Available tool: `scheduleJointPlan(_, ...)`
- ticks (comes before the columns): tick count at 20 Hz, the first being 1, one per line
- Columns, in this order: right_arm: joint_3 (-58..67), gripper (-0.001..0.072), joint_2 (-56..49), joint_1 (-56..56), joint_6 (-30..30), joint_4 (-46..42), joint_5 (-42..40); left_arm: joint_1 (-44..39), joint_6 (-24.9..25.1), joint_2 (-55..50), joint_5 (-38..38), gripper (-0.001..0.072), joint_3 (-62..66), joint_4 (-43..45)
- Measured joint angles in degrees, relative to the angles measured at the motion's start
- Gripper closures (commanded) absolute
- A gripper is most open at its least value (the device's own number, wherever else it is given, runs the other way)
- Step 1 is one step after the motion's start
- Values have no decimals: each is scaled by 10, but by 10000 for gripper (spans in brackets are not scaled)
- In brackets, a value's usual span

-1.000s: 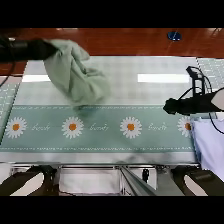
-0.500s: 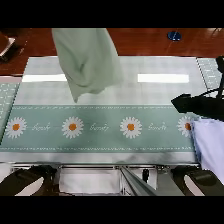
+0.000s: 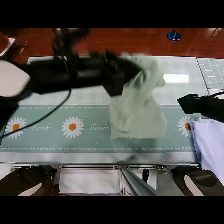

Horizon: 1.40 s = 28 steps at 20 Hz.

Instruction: Fold the shirts.

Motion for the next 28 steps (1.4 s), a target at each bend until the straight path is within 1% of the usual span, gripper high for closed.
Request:
scheduleJointPlan(3, -1, 304, 0, 0, 8, -15, 7, 4, -16, 17, 4, 681, -129, 0)
scheduleJointPlan(4, -1, 304, 0, 0, 9, -17, 9, 5, -22, 19, 3, 660, -172, 0)
scheduleJointPlan(5, -1, 304, -2, 0, 13, -17, 9, 6, -28, 18, 0, 460, -210, 0)
scheduleJointPlan(6, -1, 304, -5, 0, 16, -20, 11, 6, -34, 17, 0, 207, -246, 0)
scheduleJointPlan(9, -1, 304, -18, 0, 22, -19, 10, 19, -61, 12, -19, 200, -311, 11)
scheduleJointPlan(11, 8, 304, -23, -10, 15, -15, 0, 58, -71, 14, -57, 200, -316, 30)
scheduleJointPlan(13, 35, 304, -26, -44, 8, -47, -1, 132, -77, 26, -120, 200, -296, 52)
scheduleJointPlan(15, 61, 304, -28, -109, 4, -113, 10, 233, -80, 51, -175, 201, -273, 70)
scheduleJointPlan(16, 66, 304, -28, -148, 4, -149, 20, 282, -83, 65, -188, 200, -268, 75)
scheduleJointPlan(18, 55, 304, -29, -232, 5, -193, 50, 374, -93, 88, -218, 201, -278, 81)
scheduleJointPlan(19, 37, 304, -30, -266, 4, -196, 66, 407, -94, 94, -249, 201, -294, 78)
scheduleJointPlan(20, 13, 304, -31, -289, -3, -182, 75, 430, -83, 97, -280, 201, -314, 66)
scheduleJointPlan(21, -19, 304, -31, -308, -19, -147, 79, 443, -58, 99, -312, 201, -341, 45)
scheduleJointPlan(23, -84, 304, -31, -329, -57, -53, 83, 439, 8, 101, -360, 201, -395, -5)
scheduleJointPlan(25, -137, 304, -31, -341, -87, 27, 82, 401, 61, 102, -352, 201, -441, -26)
scheduleJointPlan(28, -181, 304, -31, -349, -114, 93, 88, 306, 117, 102, -268, 201, -481, -34)
